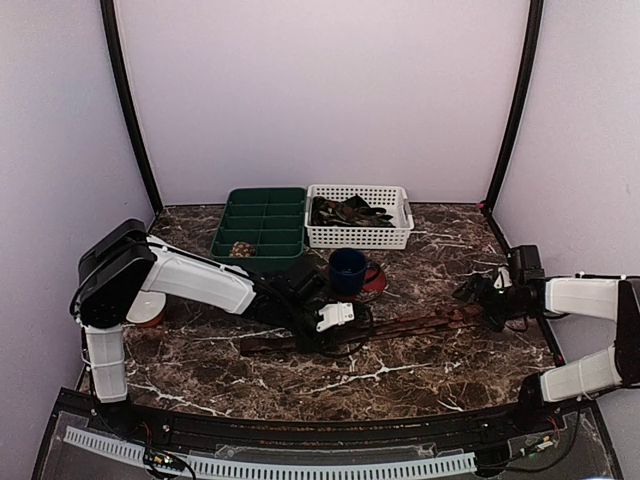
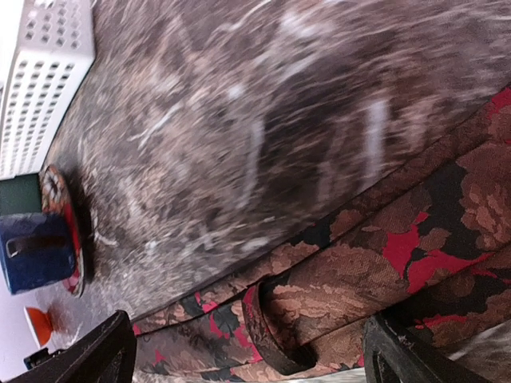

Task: Roll the ties
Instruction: Move to tie at the center of the board.

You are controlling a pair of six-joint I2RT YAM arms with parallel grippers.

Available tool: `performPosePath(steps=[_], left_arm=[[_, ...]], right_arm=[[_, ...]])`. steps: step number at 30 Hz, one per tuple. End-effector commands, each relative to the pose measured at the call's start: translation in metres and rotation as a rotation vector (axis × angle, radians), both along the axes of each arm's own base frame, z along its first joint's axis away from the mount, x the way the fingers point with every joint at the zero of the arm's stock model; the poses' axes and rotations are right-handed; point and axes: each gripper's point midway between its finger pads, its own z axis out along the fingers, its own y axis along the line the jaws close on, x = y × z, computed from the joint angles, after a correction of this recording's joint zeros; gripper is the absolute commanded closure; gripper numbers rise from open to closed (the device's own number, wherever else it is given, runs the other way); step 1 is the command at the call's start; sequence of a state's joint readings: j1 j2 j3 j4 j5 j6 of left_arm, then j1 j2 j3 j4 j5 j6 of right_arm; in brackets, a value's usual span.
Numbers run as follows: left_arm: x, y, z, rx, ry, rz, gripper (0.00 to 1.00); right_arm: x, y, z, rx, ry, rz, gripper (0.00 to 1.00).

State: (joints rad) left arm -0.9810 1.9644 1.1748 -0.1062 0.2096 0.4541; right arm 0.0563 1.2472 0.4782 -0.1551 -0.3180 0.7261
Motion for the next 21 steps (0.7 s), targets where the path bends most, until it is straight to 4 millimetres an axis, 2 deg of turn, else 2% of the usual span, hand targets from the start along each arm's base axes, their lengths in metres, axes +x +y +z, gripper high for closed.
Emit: performPosePath(steps=[1, 4, 6, 10, 12, 16, 18, 21], left_arm=[[0.007, -0.022, -0.01, -0.011, -0.006, 0.009, 0.65], [0.018, -0.034, -0.009, -0.025, -0.037, 0.011, 0.66], [0.021, -0.039, -0.008, -0.021, -0.034, 0.01, 0.64], [0.017, -0.035, 0.02, -0.061, 0.001, 0.039, 0.46], [0.015, -0.02, 0.034, -0.096, 0.007, 0.082, 0.32], [0.016, 0.01, 0.066, -0.203, 0.01, 0.227, 0.11], [0.012, 0.026, 0.081, -0.264, 0.041, 0.301, 0.06], [0.017, 0.051, 0.111, -0.378, 0.045, 0.426, 0.01]], right_arm=[[-0.018, -0.026, -0.01, -0.039, 0.058, -0.057, 0.01], [-0.011, -0.034, 0.002, -0.039, 0.021, -0.079, 0.01], [-0.003, -0.031, 0.011, -0.026, -0.013, -0.056, 0.01], [0.014, -0.007, 0.04, 0.08, -0.123, 0.041, 0.0], [0.017, 0.012, 0.06, 0.119, -0.198, 0.112, 0.01], [0.013, 0.056, 0.106, 0.222, -0.37, 0.271, 0.03], [0.006, 0.082, 0.126, 0.289, -0.437, 0.344, 0.03], [-0.004, 0.122, 0.145, 0.351, -0.47, 0.473, 0.03]])
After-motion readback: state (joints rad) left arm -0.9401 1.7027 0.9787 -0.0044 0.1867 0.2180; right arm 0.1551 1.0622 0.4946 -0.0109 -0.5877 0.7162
